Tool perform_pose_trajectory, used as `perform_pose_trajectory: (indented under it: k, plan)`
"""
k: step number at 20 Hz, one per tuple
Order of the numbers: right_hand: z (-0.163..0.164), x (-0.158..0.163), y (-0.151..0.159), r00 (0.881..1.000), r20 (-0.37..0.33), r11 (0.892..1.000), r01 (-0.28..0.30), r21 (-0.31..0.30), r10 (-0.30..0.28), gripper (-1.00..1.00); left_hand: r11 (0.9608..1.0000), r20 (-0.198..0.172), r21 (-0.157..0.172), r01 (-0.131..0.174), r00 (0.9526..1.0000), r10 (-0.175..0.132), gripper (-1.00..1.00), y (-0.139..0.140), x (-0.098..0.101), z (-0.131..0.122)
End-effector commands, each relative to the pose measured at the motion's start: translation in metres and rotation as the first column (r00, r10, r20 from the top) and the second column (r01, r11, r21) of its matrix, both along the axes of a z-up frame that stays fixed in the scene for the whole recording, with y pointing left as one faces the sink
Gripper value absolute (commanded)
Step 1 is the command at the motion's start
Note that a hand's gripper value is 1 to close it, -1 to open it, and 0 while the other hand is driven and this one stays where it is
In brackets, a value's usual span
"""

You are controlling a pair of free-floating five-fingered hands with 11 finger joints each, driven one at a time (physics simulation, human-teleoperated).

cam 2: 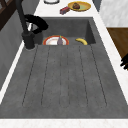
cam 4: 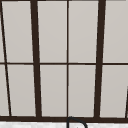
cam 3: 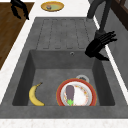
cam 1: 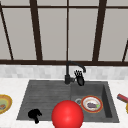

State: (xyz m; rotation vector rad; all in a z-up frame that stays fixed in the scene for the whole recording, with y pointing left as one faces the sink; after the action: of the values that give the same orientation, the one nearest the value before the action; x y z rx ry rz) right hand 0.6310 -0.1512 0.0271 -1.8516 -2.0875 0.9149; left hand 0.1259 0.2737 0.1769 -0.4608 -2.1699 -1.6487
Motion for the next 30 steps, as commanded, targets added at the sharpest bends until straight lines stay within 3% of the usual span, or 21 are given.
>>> perform_pose_trajectory:
  k: [1,9,12,16,22,26,30]
  plan:
    - [0.0,-0.008,-0.018,0.994,-0.109,1.0,0.008,0.0,-0.008,-1.0,1.0,0.0,0.0,0.0,1.0,0.0,0.0,0.0,0.0,0.0]
    - [0.021,-0.016,-0.039,0.98,-0.195,0.998,-0.034,-0.048,0.024,-1.0,1.0,0.0,0.0,0.0,1.0,0.0,0.0,0.0,0.0,0.0]
    - [0.019,-0.023,-0.052,0.966,-0.258,0.998,-0.033,-0.047,0.019,-1.0,1.0,0.0,0.0,0.0,1.0,0.0,0.0,0.0,0.0,0.0]
    - [0.02,-0.034,-0.068,0.938,-0.347,0.999,-0.03,-0.043,0.013,-1.0,1.0,0.0,0.0,0.0,1.0,0.0,0.0,0.0,0.0,0.0]
    - [0.021,-0.037,-0.083,0.876,-0.48,0.999,-0.05,0.003,0.046,-1.0,1.0,0.0,0.0,0.0,1.0,0.0,0.0,0.0,0.0,0.0]
    - [0.021,-0.036,-0.088,0.825,-0.562,0.998,-0.035,0.045,0.054,-1.0,1.0,0.0,0.0,0.0,1.0,0.0,0.0,0.0,0.0,0.0]
    - [0.021,-0.036,-0.095,0.766,-0.64,0.999,-0.024,0.048,0.05,-1.0,1.0,0.0,0.0,0.0,1.0,0.0,0.0,0.0,0.0,0.0]
